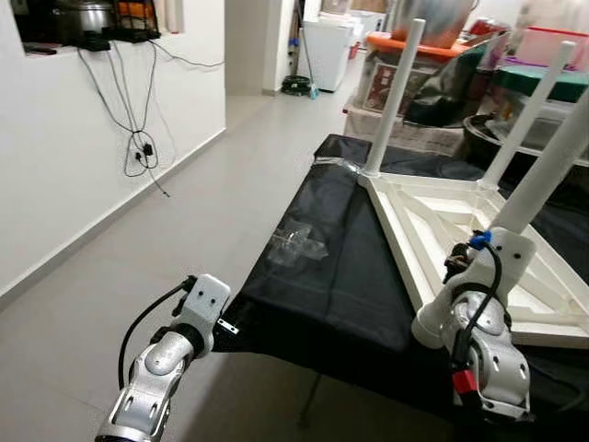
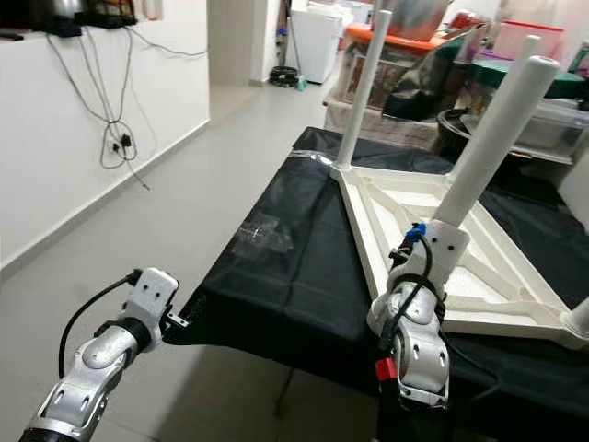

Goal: Building children table

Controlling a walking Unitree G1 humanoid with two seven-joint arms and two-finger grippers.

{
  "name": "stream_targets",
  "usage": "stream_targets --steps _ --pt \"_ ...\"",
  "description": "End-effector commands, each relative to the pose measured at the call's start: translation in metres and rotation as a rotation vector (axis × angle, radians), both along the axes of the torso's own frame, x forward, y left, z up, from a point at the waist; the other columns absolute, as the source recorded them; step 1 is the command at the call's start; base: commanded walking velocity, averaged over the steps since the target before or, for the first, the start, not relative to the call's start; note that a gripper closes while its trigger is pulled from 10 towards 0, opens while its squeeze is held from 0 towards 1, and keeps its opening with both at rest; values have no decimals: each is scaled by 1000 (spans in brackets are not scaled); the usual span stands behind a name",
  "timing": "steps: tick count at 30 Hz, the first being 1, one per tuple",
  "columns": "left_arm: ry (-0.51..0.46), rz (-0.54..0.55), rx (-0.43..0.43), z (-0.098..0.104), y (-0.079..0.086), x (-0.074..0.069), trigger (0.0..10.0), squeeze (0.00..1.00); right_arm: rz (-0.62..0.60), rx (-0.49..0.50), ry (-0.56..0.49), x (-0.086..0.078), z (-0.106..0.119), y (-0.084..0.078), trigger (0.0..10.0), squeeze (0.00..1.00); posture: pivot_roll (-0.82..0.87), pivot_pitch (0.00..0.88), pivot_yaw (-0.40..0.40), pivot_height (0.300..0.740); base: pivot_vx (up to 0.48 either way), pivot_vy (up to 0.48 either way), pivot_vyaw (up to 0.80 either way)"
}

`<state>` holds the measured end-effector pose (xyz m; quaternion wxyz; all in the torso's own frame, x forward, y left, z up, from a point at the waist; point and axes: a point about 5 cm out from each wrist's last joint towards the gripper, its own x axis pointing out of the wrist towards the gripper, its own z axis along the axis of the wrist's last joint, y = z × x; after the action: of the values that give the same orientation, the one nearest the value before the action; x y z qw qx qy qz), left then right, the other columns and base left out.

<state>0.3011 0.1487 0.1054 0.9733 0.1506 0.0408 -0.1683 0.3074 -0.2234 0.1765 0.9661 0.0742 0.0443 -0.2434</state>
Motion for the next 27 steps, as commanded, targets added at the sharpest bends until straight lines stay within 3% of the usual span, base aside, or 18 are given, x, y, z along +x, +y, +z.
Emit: stream_targets --steps 1,3,4,7,8,9,10,12,13,15,17,18,19,21,24,25,26,27 --pt "12 -8 -5 -2 -3 1 10000 0 17 26 118 -1 -26 -2 10000 0 102 0 -109 740 0 0 0" --pt "11 -7 -6 -1 -3 2 10000 0 18 8 94 1 -21 -7 10000 0 102 0 -109 740 0 0 0" --pt "10 -6 -6 -1 -3 2 10000 0 15 -3 79 1 -19 -10 10000 1000 102 0 -109 740 0 0 0" --pt "10 -5 -8 -1 -3 1 10000 0 -1 -25 57 4 -10 -23 10000 1000 101 0 -115 740 0 0 0" --pt "11 -5 -11 -2 -3 0 10000 0 70 -11 25 9 0 -31 10000 0 101 0 -115 740 0 0 0" --pt "12 -9 -15 -3 -4 -2 10000 0 229 -7 -22 16 10 -35 10000 0 97 0 -118 740 0 0 0" --pt "12 -9 -15 -3 -4 -2 10000 0 229 -7 -22 16 10 -35 10000 0 97 0 -118 740 0 0 0" --pt "12 -14 -20 -4 -5 -3 10000 0 416 -1 -67 20 19 -37 10000 0 97 0 -118 740 0 0 0" --pt "12 -14 -20 -4 -5 -3 10000 0 416 -1 -67 20 19 -37 10000 0 97 0 -118 740 0 0 0" --pt "13 -22 -20 -4 -6 -3 10000 0 631 -50 -64 17 19 -32 10000 0 96 0 -112 740 0 0 0" --pt "13 -22 -20 -4 -6 -3 10000 0 631 -50 -64 17 19 -32 10000 0 96 0 -112 740 0 0 0" --pt "11 -28 -18 -3 -7 -3 10000 0 704 -66 -22 17 13 -32 0 0 101 0 -116 740 0 0 0" --pt "8 -27 -17 -2 -6 -2 10000 0 703 -62 28 18 2 -33 0 0 103 0 -117 740 0 0 0" --pt "4 -24 -15 -1 -5 -1 10000 0 567 -29 109 23 -16 -36 0 0 109 0 -117 740 0 0 0" --pt "5 -23 -15 -1 -4 -2 10000 0 412 -4 141 23 -26 -38 0 0 112 0 -116 740 0 0 0" --pt "5 -23 -15 -1 -4 -2 10000 0 412 -4 141 23 -26 -38 0 0 112 0 -116 740 0 0 0" --pt "6 -24 -14 -1 -4 -3 10000 0 197 16 146 19 -31 -45 0 0 106 0 -115 740 0 0 0" --pt "6 -24 -14 -1 -4 -3 10000 0 197 16 146 19 -31 -45 0 0 106 0 -115 740 0 0 0"
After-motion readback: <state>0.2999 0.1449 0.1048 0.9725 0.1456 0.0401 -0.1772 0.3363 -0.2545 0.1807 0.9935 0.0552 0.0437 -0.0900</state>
